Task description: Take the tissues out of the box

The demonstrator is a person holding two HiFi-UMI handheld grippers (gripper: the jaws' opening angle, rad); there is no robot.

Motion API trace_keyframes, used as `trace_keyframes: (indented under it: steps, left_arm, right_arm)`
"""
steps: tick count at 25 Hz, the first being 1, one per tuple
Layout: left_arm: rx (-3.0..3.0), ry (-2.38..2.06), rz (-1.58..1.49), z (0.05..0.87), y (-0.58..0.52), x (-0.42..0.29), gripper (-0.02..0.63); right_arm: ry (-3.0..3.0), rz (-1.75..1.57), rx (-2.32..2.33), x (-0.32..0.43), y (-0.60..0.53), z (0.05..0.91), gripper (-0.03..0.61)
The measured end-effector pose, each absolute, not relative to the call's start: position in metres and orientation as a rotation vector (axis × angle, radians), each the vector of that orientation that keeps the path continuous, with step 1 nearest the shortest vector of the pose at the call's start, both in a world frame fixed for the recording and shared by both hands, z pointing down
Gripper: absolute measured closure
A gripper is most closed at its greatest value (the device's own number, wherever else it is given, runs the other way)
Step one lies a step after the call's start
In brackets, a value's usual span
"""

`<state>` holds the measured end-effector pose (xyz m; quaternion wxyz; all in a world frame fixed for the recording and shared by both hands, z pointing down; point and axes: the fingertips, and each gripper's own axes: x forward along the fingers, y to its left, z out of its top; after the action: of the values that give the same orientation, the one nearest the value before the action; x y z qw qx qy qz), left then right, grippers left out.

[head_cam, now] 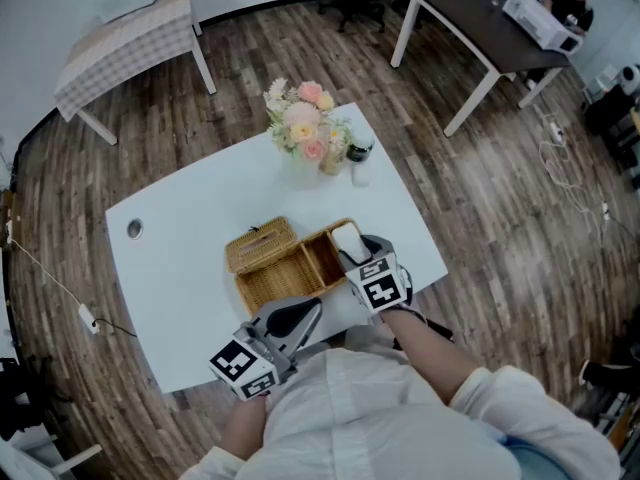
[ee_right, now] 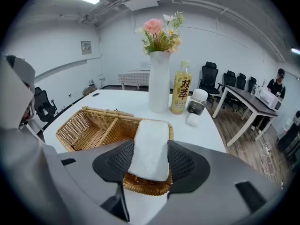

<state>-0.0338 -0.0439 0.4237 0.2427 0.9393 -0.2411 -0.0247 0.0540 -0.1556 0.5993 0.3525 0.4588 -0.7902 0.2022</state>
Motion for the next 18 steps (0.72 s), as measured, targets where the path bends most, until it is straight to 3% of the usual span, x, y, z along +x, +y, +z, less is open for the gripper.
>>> trace_keyframes:
  steps: [18]
  left_arm:
    - [2.560,-0.687,-0.079,0.4265,-0.0426,-0.0380,0.612]
  right_arm:
    - [-2.007,0.565,1.174,0.0543,-0.1576,0.5994,0.353]
